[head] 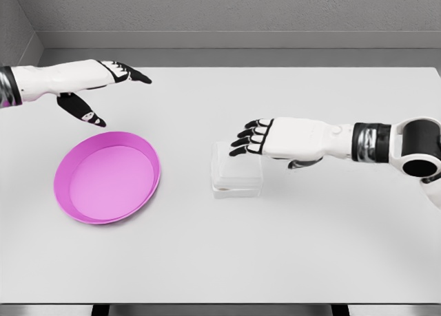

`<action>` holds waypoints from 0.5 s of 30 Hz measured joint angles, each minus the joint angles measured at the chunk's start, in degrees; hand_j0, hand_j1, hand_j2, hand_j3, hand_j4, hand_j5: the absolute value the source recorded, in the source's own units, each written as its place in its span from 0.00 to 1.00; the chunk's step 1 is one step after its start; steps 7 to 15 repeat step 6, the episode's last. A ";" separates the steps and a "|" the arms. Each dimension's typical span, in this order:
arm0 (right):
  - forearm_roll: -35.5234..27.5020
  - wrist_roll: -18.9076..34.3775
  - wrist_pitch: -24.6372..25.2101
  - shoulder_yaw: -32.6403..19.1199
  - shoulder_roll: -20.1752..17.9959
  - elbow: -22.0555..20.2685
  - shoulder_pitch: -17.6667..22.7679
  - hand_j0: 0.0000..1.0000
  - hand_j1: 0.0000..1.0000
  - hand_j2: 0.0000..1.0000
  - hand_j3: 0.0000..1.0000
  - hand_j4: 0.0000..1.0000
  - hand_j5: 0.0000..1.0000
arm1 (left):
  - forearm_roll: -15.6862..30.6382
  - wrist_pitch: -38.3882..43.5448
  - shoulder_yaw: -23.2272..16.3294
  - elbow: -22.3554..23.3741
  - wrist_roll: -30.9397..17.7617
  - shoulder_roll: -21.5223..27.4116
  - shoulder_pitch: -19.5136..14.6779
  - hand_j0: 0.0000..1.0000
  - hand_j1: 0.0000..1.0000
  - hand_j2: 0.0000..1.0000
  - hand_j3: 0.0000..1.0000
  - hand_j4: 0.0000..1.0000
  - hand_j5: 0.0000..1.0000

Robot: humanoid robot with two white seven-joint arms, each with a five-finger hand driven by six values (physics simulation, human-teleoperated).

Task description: Pack egg into the box and close the box lid

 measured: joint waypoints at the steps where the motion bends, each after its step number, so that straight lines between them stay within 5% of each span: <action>1: -1.69 0.00 0.01 -2.26 -0.08 1.74 0.00 1.00 1.00 1.00 1.00 1.00 1.00 | 0.00 0.00 0.00 0.03 0.00 0.01 0.09 1.00 1.00 1.00 1.00 1.00 1.00; 6: -7.80 0.00 0.01 -7.82 -0.23 8.23 0.00 1.00 1.00 1.00 1.00 1.00 1.00 | 0.00 0.00 0.00 0.08 0.00 -0.05 0.17 1.00 1.00 1.00 1.00 1.00 1.00; 15: -7.80 0.00 0.01 -7.82 -0.23 8.23 0.00 1.00 1.00 1.00 1.00 1.00 1.00 | 0.00 0.00 0.00 0.08 0.00 -0.05 0.17 1.00 1.00 1.00 1.00 1.00 1.00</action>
